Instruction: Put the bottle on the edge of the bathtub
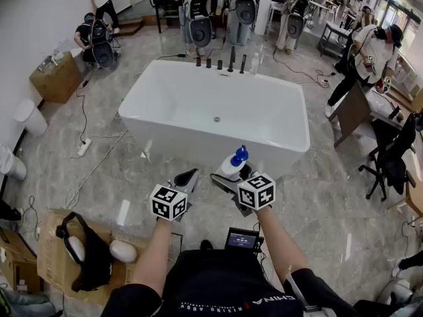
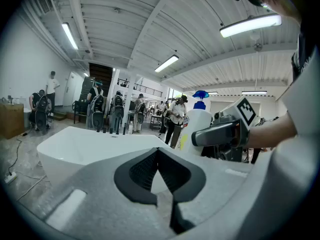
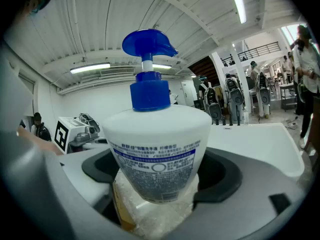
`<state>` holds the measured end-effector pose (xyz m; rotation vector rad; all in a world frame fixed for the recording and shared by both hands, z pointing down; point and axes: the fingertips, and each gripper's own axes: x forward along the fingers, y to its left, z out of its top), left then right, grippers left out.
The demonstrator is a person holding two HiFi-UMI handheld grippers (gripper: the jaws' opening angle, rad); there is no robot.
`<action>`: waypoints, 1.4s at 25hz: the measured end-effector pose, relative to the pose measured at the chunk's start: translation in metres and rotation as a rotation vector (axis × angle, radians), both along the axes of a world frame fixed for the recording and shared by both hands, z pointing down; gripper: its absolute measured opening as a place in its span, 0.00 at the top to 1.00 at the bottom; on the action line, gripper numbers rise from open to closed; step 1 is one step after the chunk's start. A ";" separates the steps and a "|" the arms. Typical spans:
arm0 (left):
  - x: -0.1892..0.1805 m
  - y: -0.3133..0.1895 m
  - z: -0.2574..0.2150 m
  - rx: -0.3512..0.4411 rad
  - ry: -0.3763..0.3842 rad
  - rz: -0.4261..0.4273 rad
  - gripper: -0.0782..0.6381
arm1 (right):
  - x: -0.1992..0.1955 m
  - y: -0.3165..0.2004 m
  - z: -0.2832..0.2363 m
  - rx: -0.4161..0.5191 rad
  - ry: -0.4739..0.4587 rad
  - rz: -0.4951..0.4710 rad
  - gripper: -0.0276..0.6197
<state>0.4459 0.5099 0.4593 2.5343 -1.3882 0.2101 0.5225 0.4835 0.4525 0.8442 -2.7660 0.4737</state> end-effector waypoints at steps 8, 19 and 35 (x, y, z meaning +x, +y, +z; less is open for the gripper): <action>-0.002 0.008 0.001 0.002 -0.005 0.004 0.88 | -0.005 0.009 -0.001 0.006 0.004 -0.011 0.22; -0.010 0.004 -0.001 0.006 -0.001 -0.004 0.88 | -0.013 0.009 -0.003 -0.006 -0.019 -0.035 0.22; -0.029 -0.003 0.003 0.003 0.012 -0.014 0.88 | -0.030 -0.002 0.000 -0.033 -0.035 -0.031 0.22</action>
